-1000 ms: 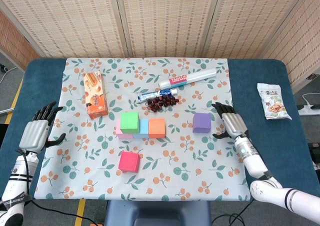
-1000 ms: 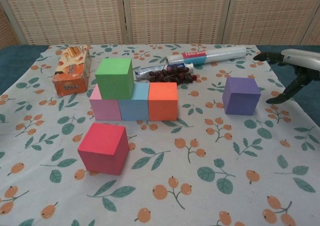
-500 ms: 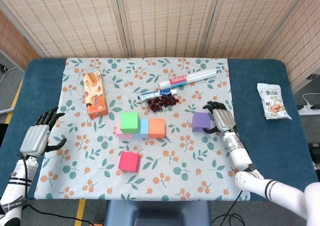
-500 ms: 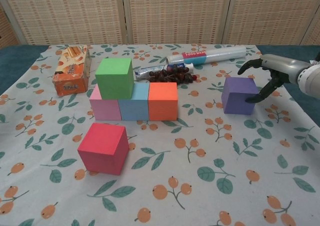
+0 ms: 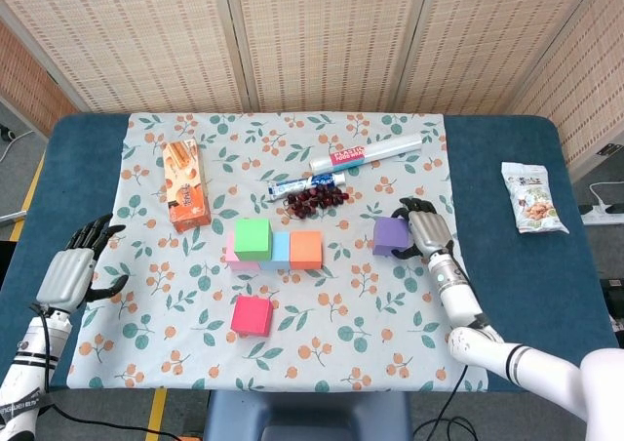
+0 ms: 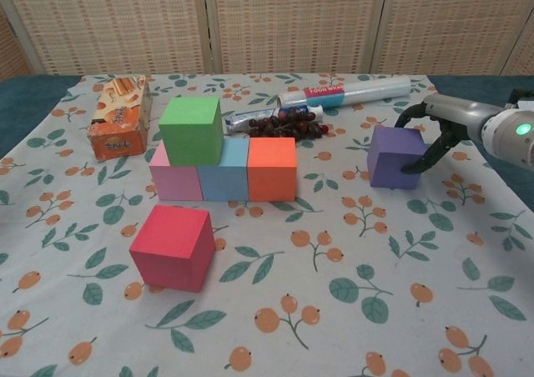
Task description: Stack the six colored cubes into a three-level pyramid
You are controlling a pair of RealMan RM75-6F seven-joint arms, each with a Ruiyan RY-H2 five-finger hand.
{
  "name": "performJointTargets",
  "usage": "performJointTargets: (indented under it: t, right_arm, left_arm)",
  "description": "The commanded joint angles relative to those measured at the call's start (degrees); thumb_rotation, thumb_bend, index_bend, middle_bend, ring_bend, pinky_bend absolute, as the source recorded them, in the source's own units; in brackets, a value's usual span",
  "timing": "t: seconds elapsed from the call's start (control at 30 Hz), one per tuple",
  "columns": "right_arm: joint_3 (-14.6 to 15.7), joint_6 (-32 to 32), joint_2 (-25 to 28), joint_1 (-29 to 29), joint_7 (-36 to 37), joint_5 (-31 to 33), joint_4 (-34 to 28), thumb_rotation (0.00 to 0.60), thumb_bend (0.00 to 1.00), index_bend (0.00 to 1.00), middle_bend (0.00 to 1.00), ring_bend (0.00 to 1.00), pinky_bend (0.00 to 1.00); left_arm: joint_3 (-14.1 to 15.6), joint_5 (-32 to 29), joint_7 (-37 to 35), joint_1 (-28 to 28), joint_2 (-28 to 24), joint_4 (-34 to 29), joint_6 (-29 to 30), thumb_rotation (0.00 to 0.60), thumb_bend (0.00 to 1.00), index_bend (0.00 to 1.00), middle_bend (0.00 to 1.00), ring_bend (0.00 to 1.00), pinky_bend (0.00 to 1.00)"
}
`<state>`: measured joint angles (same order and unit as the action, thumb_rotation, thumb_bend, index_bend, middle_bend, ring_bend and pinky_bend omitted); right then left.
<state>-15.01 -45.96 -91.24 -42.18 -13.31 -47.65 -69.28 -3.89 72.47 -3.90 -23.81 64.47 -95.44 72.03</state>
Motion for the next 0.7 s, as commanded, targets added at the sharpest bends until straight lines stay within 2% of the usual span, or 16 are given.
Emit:
performJointTargets:
  t: [0.03,0.1,0.23,0.43,0.53,0.7]
  right_arm:
    - [0.0,-0.3,0.3,0.0,0.3,-0.6,-0.5,0.600,0.16,0.42,0.09,0.00,0.02]
    - [-0.2,-0.9,1.8,0.3,0.9,-1.9,-2.4,0.600,0.19,0.43,0.09,0.00,0.02]
    - [-0.4,-0.5,8.1,0.7,2.2,-5.5,-9.7,0.600,0.20,0.44,0.09,0.00,0.01]
    - [-3.3,0.9,15.1,-0.8,3.4,-5.5,-19.8,0.600,0.21,0.43,0.09,0.00,0.00]
    - [-4.4,2.3,16.1,-3.0,2.7,-3.6,-22.5,0.600,0.20,0.43,0.09,0.00,0.00]
    - [-4.8,2.8,13.6,-8.3,-0.8,2.2,-23.4,0.600,0.20,0.43,0.09,0.00,0.00]
  left_arm:
    - [-0.4,0.0,-0.2,0.2,0.0,0.0,-0.1,0.600,0.31,0.16,0.02,0.00,0.11]
    - [-0.6,0.2,-0.2,0.4,0.0,0.2,-0.1,0.600,0.31,0.16,0.02,0.00,0.11]
    - [-0.9,0.4,0.8,0.8,0.2,0.8,-0.1,0.600,0.31,0.16,0.02,0.00,0.11]
    - [-0.7,1.2,2.3,1.1,0.7,0.9,-0.6,0.600,0.31,0.16,0.02,0.00,0.11]
    - [-0.8,1.6,3.0,1.3,1.0,0.9,-0.4,0.600,0.31,0.17,0.02,0.00,0.11]
    - [-0.9,2.6,4.2,1.7,1.1,1.0,0.2,0.600,0.31,0.17,0.02,0.00,0.11]
